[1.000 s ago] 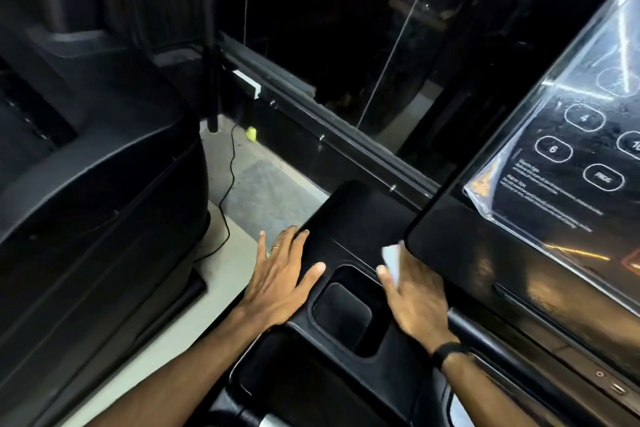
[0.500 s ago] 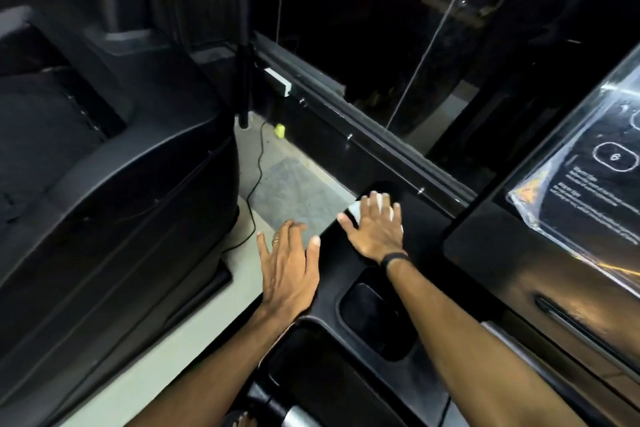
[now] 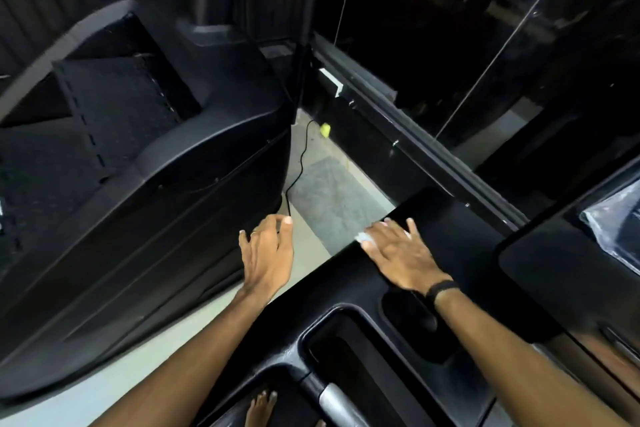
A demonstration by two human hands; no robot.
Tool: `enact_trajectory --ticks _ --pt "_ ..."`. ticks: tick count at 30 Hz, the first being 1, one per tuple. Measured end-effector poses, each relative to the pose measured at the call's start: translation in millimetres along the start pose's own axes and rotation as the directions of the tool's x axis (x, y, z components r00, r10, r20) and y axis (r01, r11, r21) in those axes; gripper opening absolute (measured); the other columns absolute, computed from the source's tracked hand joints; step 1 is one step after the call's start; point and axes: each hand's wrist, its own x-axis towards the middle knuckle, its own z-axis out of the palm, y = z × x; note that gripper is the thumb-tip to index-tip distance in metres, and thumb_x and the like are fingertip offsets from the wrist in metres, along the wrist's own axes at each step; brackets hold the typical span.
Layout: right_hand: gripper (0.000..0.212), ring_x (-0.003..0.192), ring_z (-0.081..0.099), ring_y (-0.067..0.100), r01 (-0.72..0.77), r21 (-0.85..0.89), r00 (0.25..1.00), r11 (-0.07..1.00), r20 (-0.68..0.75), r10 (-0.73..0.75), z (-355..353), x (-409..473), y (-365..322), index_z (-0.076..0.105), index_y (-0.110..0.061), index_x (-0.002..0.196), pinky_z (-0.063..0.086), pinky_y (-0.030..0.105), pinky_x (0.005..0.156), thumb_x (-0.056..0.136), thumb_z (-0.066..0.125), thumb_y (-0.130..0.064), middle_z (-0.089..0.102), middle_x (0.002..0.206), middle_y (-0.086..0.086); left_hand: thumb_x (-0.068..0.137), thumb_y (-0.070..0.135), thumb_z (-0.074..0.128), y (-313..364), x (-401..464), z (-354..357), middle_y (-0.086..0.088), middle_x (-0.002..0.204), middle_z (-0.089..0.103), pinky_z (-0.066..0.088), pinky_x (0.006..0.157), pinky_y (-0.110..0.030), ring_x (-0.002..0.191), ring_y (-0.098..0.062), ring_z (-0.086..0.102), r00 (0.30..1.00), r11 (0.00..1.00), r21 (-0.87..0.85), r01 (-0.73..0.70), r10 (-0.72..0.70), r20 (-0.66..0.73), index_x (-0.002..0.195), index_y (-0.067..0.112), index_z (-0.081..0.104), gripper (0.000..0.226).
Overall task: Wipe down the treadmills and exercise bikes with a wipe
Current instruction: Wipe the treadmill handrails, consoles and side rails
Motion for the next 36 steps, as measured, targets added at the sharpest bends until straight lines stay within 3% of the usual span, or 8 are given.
enact_trajectory --ticks 3,8,12,15,21,25,29,36 --pt "0.068 0.152 0.013 0.021 -0.012 0.022 1.000 1.000 -0.013 0.012 4.2 -14.1 -44.5 0.040 -0.025 0.148 -0.019 0.043 0.120 0.100 0.014 -0.066 0.036 0.156 -0.002 0.105 0.034 0.034 -2.4 -4.3 3.2 0.007 0.087 0.064 0.011 0.121 -0.051 0.110 -0.022 0.060 1.000 1.000 -0.012 0.023 -0.023 -0.009 0.115 0.018 0.060 0.031" --pt "0.082 0.146 0.026 0.017 0.412 0.153 0.908 0.898 0.017 -0.420 16.9 -61.4 -125.9 0.047 -0.028 0.144 -0.007 0.039 0.124 0.093 0.000 -0.073 0.046 0.149 0.001 0.106 0.034 0.034 -1.3 -4.4 6.5 -0.005 0.104 0.070 0.011 0.121 -0.050 0.115 -0.025 0.058 0.999 0.999 -0.032 0.012 -0.011 0.048 0.118 0.016 0.060 0.034" --pt "0.096 0.147 0.026 0.022 0.156 0.058 0.982 0.986 -0.118 -0.148 15.5 -34.5 -35.6 0.042 -0.031 0.147 0.000 0.046 0.120 0.088 -0.022 -0.071 0.039 0.153 -0.002 0.106 0.035 0.033 -1.6 -3.9 -0.2 -0.009 0.097 0.070 0.022 0.117 -0.052 0.111 -0.033 0.058 0.994 1.000 0.019 0.019 -0.021 0.109 0.119 0.012 0.062 0.038" --pt "0.101 0.154 -0.004 0.020 -0.107 0.075 0.990 0.991 -0.081 0.113 19.1 -38.9 -17.8 0.014 -0.017 0.160 -0.010 0.045 0.122 0.082 -0.020 -0.071 0.008 0.168 0.001 0.106 0.036 0.036 -6.1 -8.0 0.6 0.011 0.069 0.056 0.027 0.114 -0.052 0.097 -0.029 0.057 0.992 1.000 0.016 0.021 -0.023 0.121 0.110 0.014 0.064 0.036" --pt "0.084 0.155 -0.001 0.019 0.207 0.051 0.969 0.977 -0.147 -0.197 39.6 -85.2 -102.1 0.021 -0.009 0.158 -0.004 0.043 0.123 0.100 0.003 -0.067 0.015 0.166 0.007 0.105 0.037 0.033 -3.0 -14.1 12.4 0.006 0.072 0.056 0.024 0.115 -0.052 0.104 -0.035 0.059 0.985 0.998 0.045 -0.041 0.033 0.168 0.105 0.013 0.063 0.038" --pt "0.074 0.154 -0.007 0.016 0.206 -0.003 0.962 0.979 -0.182 -0.203 41.6 -109.6 -72.7 0.011 -0.010 0.160 0.000 0.039 0.123 0.105 0.014 -0.060 0.004 0.168 0.004 0.106 0.036 0.030 -5.8 -19.6 8.5 -0.006 0.093 0.069 0.018 0.118 -0.051 0.106 -0.029 0.059 0.981 0.996 0.043 -0.084 0.075 0.180 0.093 0.023 0.053 0.030" --pt "0.075 0.155 -0.005 0.019 0.235 -0.067 0.963 0.970 -0.121 -0.242 50.3 -149.0 -49.2 0.005 -0.008 0.160 0.005 0.041 0.122 0.106 0.021 -0.059 -0.003 0.168 0.004 0.106 0.035 0.030 -19.7 -23.8 0.9 0.003 0.073 0.057 0.019 0.118 -0.053 0.098 -0.030 0.060 0.985 0.993 0.095 -0.073 0.057 0.162 0.094 0.015 0.058 0.037" --pt "0.089 0.154 -0.001 0.016 0.178 0.029 0.982 0.984 -0.064 -0.175 25.3 -71.0 -76.9 0.019 -0.008 0.158 -0.019 0.038 0.121 0.095 -0.004 -0.066 0.016 0.166 0.006 0.107 0.037 0.028 -16.7 -40.8 -12.9 -0.006 0.098 0.070 0.014 0.121 -0.049 0.114 -0.026 0.058 0.992 0.991 0.115 -0.073 0.061 0.109 0.112 0.013 0.063 0.043"
